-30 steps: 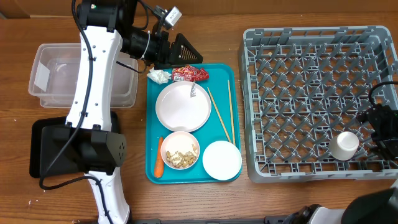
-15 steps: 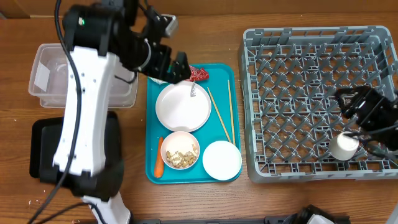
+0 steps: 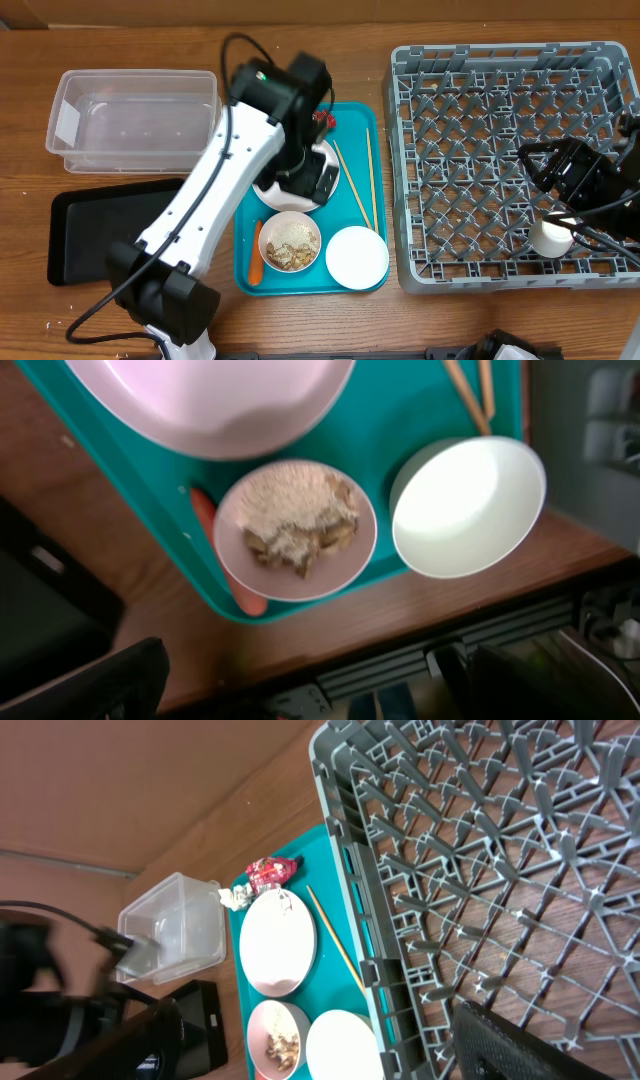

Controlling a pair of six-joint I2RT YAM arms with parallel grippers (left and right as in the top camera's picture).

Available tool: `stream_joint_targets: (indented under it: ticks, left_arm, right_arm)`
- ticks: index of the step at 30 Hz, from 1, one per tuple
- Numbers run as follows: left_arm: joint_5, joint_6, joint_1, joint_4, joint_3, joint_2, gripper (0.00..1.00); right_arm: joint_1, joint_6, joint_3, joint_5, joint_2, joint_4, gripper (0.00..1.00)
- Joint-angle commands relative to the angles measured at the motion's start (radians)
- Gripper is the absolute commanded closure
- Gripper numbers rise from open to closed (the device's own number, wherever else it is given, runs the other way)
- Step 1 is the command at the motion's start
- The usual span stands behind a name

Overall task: Sort waste into correct bins and load items into the dishwasher
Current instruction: 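Move the left gripper to the small white bowl and grasp its rim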

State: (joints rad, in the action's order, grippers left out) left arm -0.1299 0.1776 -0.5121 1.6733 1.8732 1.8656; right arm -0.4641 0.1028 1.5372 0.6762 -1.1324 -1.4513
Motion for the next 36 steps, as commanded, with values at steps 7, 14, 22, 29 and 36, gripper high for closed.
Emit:
stream_joint_targets:
  ticks: [7,14,22,29,36]
  left_arm:
    - [0.024,0.001,-0.183,-0.267,-0.272,-0.085,0.0]
    - [0.047,-0.004,-0.216,-0.473,-0.403,-0.059,0.22]
    - [-0.012,-0.05,-0.217,-0.676,-0.516,-0.048,0.59]
    - [0.026,-0.054,-0.217,-0.713,-0.583,-0.048,0.58]
    - [-0.004,-0.053,-0.222,-0.84,-0.666,-0.048,0.63]
  right_arm:
    - [0.005,0.002,0.014,0.006,0.007,0.017,0.1]
    - [0.005,0.002,0.014,0.006,0.005,0.016,0.1]
    - [0.005,0.002,0.014,0.006,0.005,0.012,0.1]
    - [0.005,0.002,0.014,0.006,0.005,0.01,0.1]
    - [0.005,0.002,0.014,0.006,0.005,0.009,0.1]
